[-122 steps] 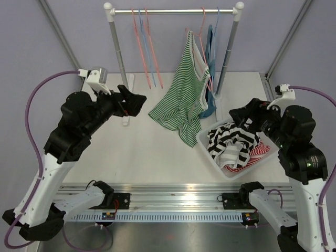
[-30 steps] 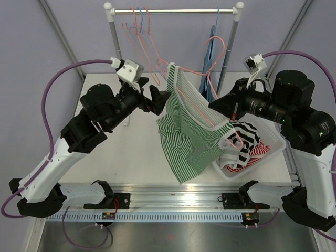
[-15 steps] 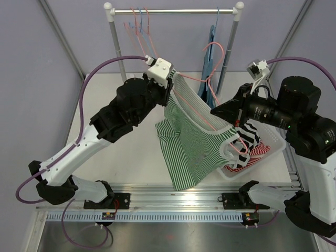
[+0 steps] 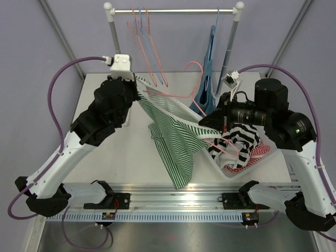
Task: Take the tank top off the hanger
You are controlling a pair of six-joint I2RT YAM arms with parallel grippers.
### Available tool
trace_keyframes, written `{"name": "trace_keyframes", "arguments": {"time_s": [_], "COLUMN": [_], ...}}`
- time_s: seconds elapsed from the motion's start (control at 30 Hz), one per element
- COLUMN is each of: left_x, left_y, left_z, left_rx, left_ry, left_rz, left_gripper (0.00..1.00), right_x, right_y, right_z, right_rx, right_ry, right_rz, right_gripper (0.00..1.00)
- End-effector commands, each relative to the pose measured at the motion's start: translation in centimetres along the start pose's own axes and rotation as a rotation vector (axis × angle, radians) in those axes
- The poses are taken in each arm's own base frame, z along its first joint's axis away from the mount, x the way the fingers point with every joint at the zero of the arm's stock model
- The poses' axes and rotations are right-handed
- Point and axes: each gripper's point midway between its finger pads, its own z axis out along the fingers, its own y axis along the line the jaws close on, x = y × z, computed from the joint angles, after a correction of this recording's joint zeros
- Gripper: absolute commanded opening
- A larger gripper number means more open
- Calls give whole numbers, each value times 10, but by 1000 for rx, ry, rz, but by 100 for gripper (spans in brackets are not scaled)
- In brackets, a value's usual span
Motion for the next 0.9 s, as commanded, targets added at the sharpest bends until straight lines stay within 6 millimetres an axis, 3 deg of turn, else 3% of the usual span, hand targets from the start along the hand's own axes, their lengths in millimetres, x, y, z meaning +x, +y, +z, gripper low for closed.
{"name": "trace_keyframes", "arguments": {"time_s": [0.0,0.13,0.23,0.3,0.33,0.37,0.4,0.43,0.47,0.5,0.53,0.6,0.67,0.73,0.77,0.8,0.87], "left_x": [-3,21,38,38,51,41,35,52,48,42,62,67,94,111,135,144,171], "left_y": [67,90,86,79,59,45,25,14,6,-12,-23,-42,-51,-60,-65,-70,-72], "left_z": [-7,-6,-11,-19,-21,-22,-39,-40,-43,-64,-66,-81,-88,-96,-97,-101,-99], "left_rx": [-218,-246,-181,-123,-6,87,235,292,345,488,547,677,717,755,773,804,767], "left_ry": [14,103,160,162,198,151,125,148,111,93,128,126,170,187,235,256,330], "left_rz": [-162,-227,-259,-284,-279,-302,-323,-336,-359,-380,-389,-397,-385,-378,-373,-372,-364], "left_gripper": [0,0,0,0,0,0,0,0,0,0,0,0,0,0,0,0,0], "right_x": [-3,-9,-12,-17,-19,-22,-27,-30,-33,-41,-46,-66,-81,-97,-107,-109,-119], "right_y": [37,42,49,46,46,44,43,44,41,41,44,51,54,62,61,68,62], "right_z": [-5,-13,-16,-10,-7,-2,6,9,15,19,21,22,20,10,4,-10,-17], "right_rx": [-230,-242,-274,-283,-290,-296,-319,-339,-342,-366,-390,-461,-510,-579,-576,-621,-591], "right_ry": [-35,-131,-190,-217,-227,-237,-276,-288,-298,-343,-365,-488,-583,-741,-831,-944,-1052], "right_rz": [-144,-219,-234,-229,-195,-180,-192,-161,-149,-168,-133,-182,-144,-196,-203,-261,-278], "right_gripper": [0,0,0,0,0,0,0,0,0,0,0,0,0,0,0,0,0]}}
